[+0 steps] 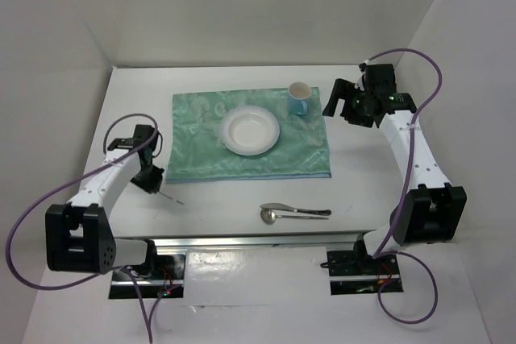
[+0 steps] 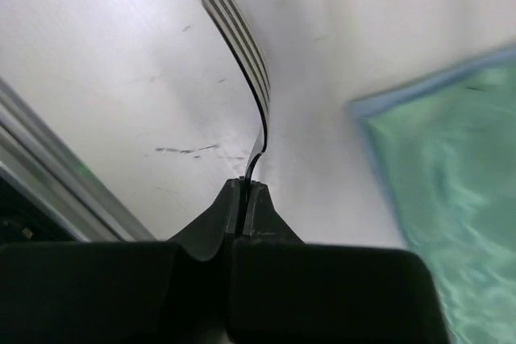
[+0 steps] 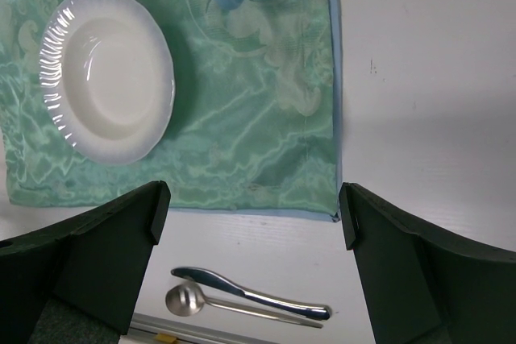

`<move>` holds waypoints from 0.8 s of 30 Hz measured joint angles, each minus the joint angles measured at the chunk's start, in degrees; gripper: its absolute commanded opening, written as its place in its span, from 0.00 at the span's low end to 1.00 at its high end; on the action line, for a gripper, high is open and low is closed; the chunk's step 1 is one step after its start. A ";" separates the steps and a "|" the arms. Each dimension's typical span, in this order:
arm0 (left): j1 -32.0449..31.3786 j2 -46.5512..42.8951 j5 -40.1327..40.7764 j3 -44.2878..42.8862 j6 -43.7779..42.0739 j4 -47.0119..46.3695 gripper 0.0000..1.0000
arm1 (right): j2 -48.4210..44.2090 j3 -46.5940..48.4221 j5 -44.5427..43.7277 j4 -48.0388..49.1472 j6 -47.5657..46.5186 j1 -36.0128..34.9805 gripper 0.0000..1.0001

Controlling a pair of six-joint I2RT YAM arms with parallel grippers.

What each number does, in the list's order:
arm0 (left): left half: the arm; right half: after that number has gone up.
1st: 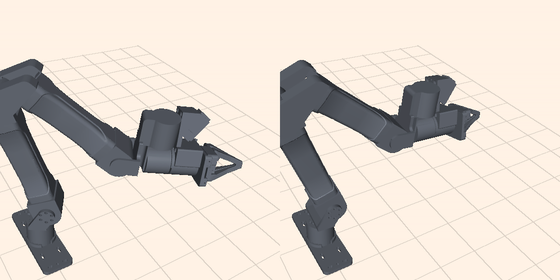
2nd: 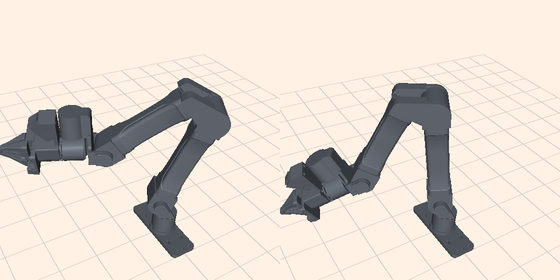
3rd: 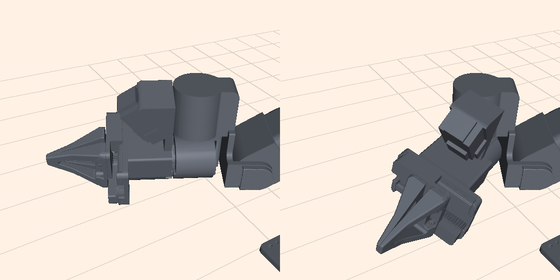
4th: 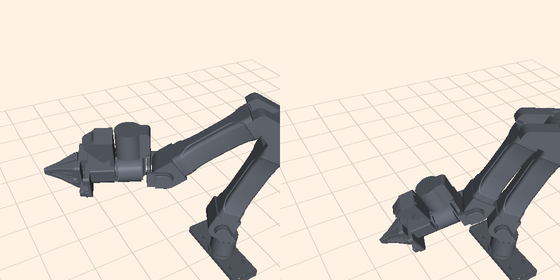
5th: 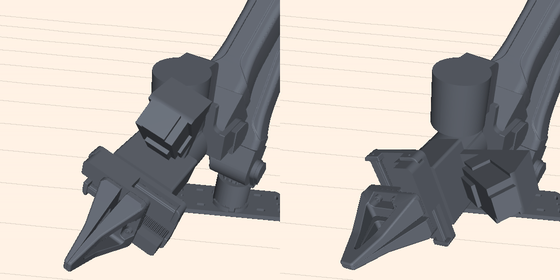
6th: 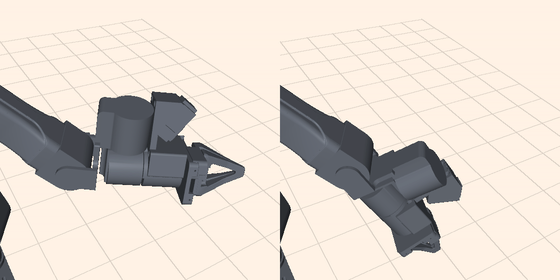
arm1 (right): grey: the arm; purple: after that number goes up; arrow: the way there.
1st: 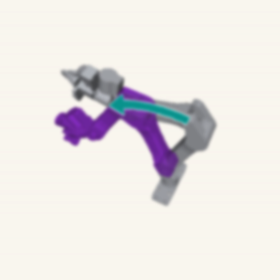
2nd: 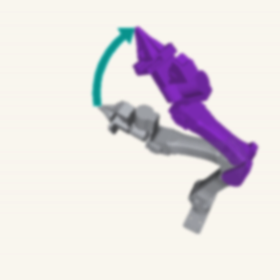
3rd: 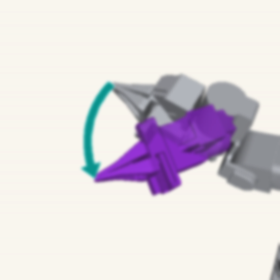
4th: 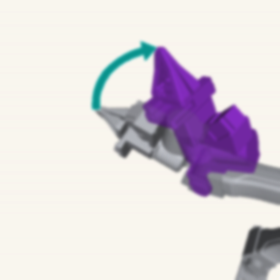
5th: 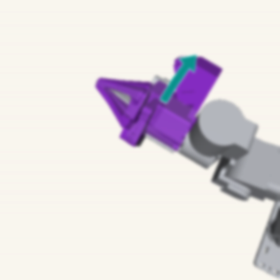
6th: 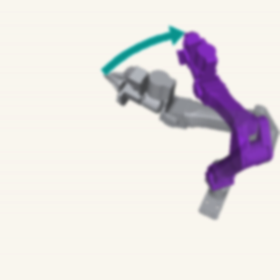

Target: Set the dinner table for one person

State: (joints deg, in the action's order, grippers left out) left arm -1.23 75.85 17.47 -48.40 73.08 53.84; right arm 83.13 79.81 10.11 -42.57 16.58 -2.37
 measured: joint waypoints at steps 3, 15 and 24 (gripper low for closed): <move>-1.07 -4.00 0.90 -4.68 -7.93 -1.75 0.00 | 0.00 0.00 -0.15 0.02 -0.02 0.00 1.00; -12.61 25.07 -0.61 -42.29 -37.59 -5.31 0.00 | -0.13 -1.11 1.05 1.01 0.26 0.00 1.00; -15.50 47.01 2.78 -63.08 -45.77 1.92 0.00 | -0.20 -1.49 -0.52 0.87 0.28 0.00 1.00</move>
State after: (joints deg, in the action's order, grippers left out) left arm -16.73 122.87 20.25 -111.48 27.31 55.77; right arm 82.94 78.32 9.58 -41.69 16.86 -2.37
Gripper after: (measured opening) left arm 0.040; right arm 0.999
